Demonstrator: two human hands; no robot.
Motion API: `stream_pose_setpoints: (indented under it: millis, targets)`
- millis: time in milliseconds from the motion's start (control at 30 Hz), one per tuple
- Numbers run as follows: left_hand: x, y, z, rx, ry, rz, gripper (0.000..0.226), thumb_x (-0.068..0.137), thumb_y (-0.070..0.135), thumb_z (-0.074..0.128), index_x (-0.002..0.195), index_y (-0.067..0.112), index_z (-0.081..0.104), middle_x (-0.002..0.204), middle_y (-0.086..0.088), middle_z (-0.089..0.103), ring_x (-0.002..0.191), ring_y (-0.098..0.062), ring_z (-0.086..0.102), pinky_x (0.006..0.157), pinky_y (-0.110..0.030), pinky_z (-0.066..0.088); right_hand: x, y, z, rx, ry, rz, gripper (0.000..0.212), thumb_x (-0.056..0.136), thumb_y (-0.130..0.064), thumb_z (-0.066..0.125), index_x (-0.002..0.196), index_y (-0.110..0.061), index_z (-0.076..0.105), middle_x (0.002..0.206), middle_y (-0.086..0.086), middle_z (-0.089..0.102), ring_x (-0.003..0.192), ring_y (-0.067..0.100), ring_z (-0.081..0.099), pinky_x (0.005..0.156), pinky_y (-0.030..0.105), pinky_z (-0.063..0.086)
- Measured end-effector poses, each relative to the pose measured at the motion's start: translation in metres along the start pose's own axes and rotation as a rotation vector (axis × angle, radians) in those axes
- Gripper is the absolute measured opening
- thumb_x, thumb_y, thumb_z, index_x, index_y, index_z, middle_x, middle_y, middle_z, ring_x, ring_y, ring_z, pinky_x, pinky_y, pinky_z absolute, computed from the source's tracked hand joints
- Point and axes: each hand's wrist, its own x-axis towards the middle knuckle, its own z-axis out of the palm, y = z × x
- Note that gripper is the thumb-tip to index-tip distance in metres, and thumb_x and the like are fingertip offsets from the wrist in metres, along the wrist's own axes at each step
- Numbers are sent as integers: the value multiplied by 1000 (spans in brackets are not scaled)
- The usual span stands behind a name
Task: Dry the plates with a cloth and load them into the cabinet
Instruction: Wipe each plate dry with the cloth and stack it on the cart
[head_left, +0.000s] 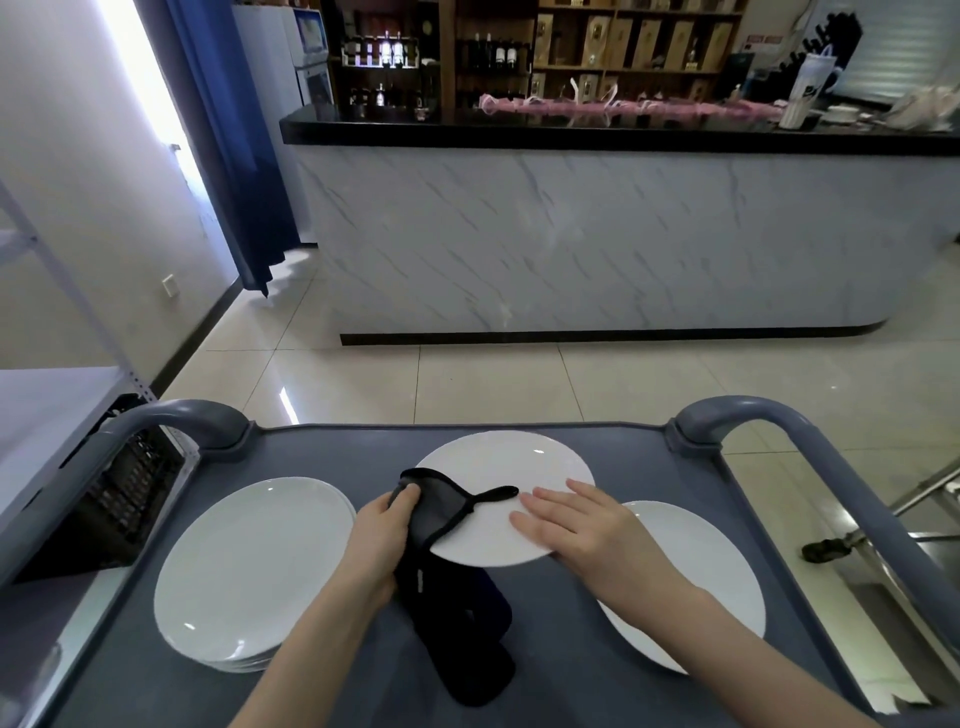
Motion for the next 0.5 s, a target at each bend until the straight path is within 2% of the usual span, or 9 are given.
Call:
stream_pose_setpoints:
  millis: [67, 133, 200, 233, 267, 333, 433, 500]
  targets:
    - [0, -3, 0, 10, 57, 41, 36, 101, 30, 49, 89, 3, 69, 84, -12, 69, 77, -24, 60, 73, -35, 47, -2, -4, 2, 58, 35, 71, 45, 60, -4, 93, 101, -17, 79, 109, -1, 76, 97, 17, 74, 77, 35, 61]
    - [-3, -7, 1, 59, 115, 129, 38, 102, 32, 47, 87, 4, 68, 77, -9, 65, 73, -22, 57, 69, -34, 45, -2, -10, 2, 186, 32, 210, 33, 71, -12, 88, 101, -21, 79, 104, -7, 76, 93, 11, 74, 73, 27, 60]
    - [-10, -8, 4, 61, 143, 248, 34, 102, 31, 45, 85, 11, 67, 72, -1, 66, 71, -18, 58, 65, -33, 46, -1, -16, -3, 412, -43, 486, 20, 87, -24, 74, 103, -37, 75, 93, -27, 73, 82, -3, 69, 73, 18, 53]
    - [-14, -6, 6, 37, 146, 300, 32, 103, 30, 45, 84, 16, 67, 72, 3, 68, 71, -16, 60, 64, -31, 47, -2, -16, -3, 525, -91, 618, 15, 92, -30, 69, 100, -42, 70, 81, -30, 69, 73, -6, 63, 68, 17, 48]
    - [-18, -4, 9, 0, 139, 336, 30, 103, 29, 45, 87, 19, 68, 76, 6, 71, 75, -15, 63, 67, -29, 48, -3, -16, -2, 641, -107, 742, 10, 94, -32, 66, 95, -42, 68, 72, -26, 65, 65, -3, 57, 62, 18, 43]
    - [-25, 0, 13, -77, 89, 358, 25, 104, 31, 44, 101, 29, 69, 91, 10, 74, 87, -11, 69, 73, -27, 50, -5, -16, 0, 879, -23, 970, 10, 93, -29, 68, 83, -26, 69, 64, -14, 62, 61, 5, 52, 58, 21, 39]
    - [-33, 0, 22, -50, -53, 401, 24, 102, 37, 44, 114, 50, 60, 102, 19, 71, 95, -1, 67, 75, -20, 50, -6, -21, 0, 1163, 134, 1161, 37, 84, -37, 74, 84, -1, 66, 72, 4, 61, 71, 18, 53, 65, 33, 39]
    - [-39, -5, 31, 148, -201, 480, 32, 98, 42, 42, 116, 68, 49, 112, 34, 62, 108, 9, 57, 87, -12, 43, -3, -26, -1, 1319, 194, 1226, 38, 78, -37, 79, 91, -2, 71, 86, 9, 73, 78, 24, 65, 68, 40, 49]
